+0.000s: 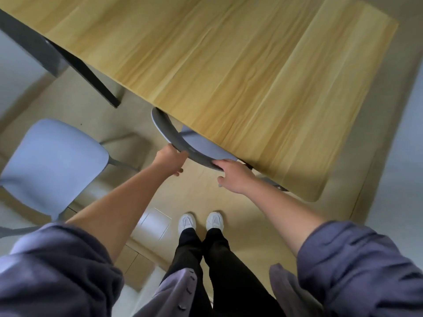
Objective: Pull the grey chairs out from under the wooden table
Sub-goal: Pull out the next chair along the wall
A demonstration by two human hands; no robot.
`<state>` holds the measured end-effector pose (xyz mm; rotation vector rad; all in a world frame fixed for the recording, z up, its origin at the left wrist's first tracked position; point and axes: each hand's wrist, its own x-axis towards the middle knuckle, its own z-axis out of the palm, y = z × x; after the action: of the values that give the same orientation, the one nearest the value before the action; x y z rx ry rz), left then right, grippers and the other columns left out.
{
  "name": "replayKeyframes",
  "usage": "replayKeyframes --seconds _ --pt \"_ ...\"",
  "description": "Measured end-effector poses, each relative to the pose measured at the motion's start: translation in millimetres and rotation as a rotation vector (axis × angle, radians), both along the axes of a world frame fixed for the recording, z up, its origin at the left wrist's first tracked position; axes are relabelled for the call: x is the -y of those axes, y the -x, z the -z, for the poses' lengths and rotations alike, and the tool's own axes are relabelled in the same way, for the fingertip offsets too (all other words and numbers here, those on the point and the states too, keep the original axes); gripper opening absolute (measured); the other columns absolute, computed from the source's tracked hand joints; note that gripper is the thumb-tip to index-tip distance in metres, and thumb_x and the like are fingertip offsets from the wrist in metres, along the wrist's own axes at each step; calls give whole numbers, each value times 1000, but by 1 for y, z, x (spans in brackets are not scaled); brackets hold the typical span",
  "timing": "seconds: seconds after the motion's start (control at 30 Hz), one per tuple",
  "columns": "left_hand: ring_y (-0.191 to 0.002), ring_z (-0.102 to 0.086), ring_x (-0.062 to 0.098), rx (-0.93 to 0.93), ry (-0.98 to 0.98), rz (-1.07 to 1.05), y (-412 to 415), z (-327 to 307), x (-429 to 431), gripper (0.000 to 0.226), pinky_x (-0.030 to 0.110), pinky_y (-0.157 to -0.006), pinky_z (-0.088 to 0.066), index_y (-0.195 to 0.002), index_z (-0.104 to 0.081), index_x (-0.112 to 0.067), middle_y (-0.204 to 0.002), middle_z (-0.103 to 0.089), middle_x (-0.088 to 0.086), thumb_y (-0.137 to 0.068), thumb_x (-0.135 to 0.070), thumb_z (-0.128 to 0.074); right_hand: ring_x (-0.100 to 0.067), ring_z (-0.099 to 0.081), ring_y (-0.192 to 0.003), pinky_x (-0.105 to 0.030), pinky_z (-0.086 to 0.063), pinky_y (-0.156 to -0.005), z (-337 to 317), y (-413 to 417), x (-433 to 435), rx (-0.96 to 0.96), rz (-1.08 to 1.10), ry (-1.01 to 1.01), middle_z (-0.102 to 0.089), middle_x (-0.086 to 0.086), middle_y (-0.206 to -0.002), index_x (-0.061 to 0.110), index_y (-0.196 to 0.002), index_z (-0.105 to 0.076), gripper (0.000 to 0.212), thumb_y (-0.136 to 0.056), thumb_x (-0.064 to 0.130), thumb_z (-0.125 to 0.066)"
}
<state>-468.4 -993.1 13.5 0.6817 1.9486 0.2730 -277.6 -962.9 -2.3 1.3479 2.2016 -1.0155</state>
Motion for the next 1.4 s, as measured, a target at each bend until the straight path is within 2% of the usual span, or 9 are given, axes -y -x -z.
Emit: replayKeyframes --seconds 0.1,0.2,0.3,0.47,0.57,0.77,1.03,1.27,1.4 --pt "-70 -72 27 182 -42 -316 -9 11 -6 28 38 -72 -61 -119 -50 -6 -105 -63 11 -93 -12 -40 -26 -56 -118 -42 -50 -91 7 -2 -3 24 -37 18 -55 0 -137 32 -148 -32 62 -92 12 -51" --pt "-63 -69 28 154 -100 -509 -19 19 -9 23 40 -76 -60 -108 -54 -6 -80 -68 12 -91 -6 -38 -28 -58 -113 -45 -52 -88 13 -3 -9 25 -63 32 -59 -3 -130 37 -147 -30 70 -90 1 -46" --pt "-61 -69 29 136 -117 -631 -29 25 -9 20 38 -73 -60 -103 -54 -8 -78 -67 11 -91 -7 -38 -28 -62 -110 -44 -54 -86 22 -9 -19 1 -105 78 -61 -2 -127 41 -146 -29 73 -89 -2 -46" --pt "-72 -71 37 209 -139 -808 -49 38 -12 17 45 -76 -61 -104 -54 -7 -86 -67 12 -90 -11 -46 -32 -53 -121 -40 -49 -94 39 -15 -31 20 -336 13 -54 -10 -133 23 -150 -23 72 -88 2 -52" --pt "-74 -70 37 270 -152 -919 -67 45 -11 16 48 -76 -60 -105 -53 -7 -91 -67 14 -93 -17 -50 -34 -54 -117 -34 -45 -83 41 -17 -37 17 -429 38 -53 -15 -130 14 -150 -22 71 -85 -3 -44" --pt "-80 -67 41 282 -214 -982 -70 43 -1 16 50 -78 -59 -106 -55 -4 -97 -66 18 -93 -8 -48 -33 -56 -103 -34 -41 -70 35 -9 -36 62 -526 109 -55 -17 -122 12 -149 -20 71 -84 -5 -44" --pt "-66 -66 31 280 -216 -995 -64 35 62 15 36 -47 -60 -104 -54 0 -85 -64 15 -92 0 -46 -36 -55 -86 -39 -48 -66 26 -1 15 65 -576 191 -56 -15 -101 15 -143 -26 67 -79 1 -43" --pt "-63 -63 25 230 -175 -1010 -49 28 134 12 26 -37 -54 -103 -54 0 -77 -62 10 -93 0 -47 -34 -49 -90 -35 -43 -67 24 13 85 30 -605 278 -57 -17 -117 18 -151 -13 80 -81 4 -48" --pt "-64 -64 25 224 -163 -978 -46 35 148 14 26 -40 -56 -105 -55 0 -78 -64 9 -94 -2 -47 -29 -54 -106 -35 -49 -80 36 8 93 -27 -536 405 -53 -9 -134 30 -154 -5 88 -83 23 -58"
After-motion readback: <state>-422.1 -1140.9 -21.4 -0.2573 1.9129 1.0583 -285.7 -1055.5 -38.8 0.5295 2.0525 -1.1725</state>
